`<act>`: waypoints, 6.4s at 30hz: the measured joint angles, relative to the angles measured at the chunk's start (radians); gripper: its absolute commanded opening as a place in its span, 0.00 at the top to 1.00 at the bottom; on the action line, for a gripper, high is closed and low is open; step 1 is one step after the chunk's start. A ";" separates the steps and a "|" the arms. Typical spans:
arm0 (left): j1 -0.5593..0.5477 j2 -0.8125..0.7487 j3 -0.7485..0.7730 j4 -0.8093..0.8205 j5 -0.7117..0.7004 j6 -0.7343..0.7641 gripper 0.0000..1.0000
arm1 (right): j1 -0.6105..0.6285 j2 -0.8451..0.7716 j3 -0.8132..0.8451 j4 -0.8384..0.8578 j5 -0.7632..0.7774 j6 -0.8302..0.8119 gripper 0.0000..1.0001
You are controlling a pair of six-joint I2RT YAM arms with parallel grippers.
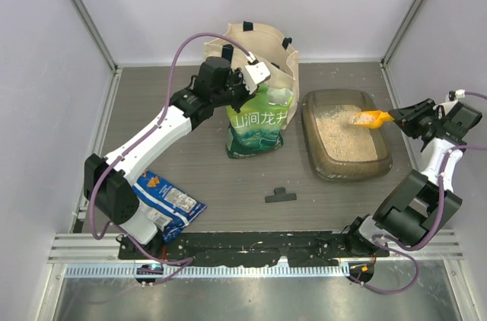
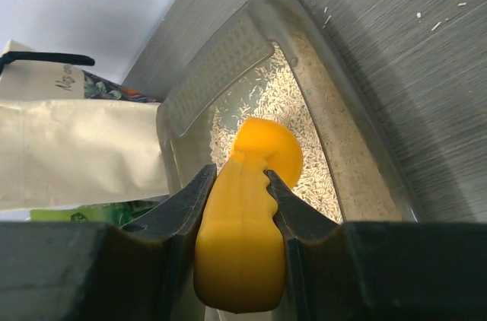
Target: Fill the litter box with clean litter
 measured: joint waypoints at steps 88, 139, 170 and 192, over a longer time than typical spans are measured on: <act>0.026 -0.385 -0.181 -0.068 -0.143 -0.050 0.30 | 1.073 -0.006 0.155 -0.895 0.258 -1.250 0.33; 0.036 -0.166 -0.092 -0.132 0.141 0.042 1.00 | 1.093 0.337 0.698 -0.634 0.419 -0.307 0.99; 0.055 -0.178 0.017 -0.133 0.123 -0.114 0.33 | 0.743 0.112 0.373 -0.628 -0.289 -0.965 0.23; 0.349 0.220 0.148 -0.032 0.305 -0.285 0.71 | 0.846 0.133 0.166 0.028 -0.351 -0.768 0.33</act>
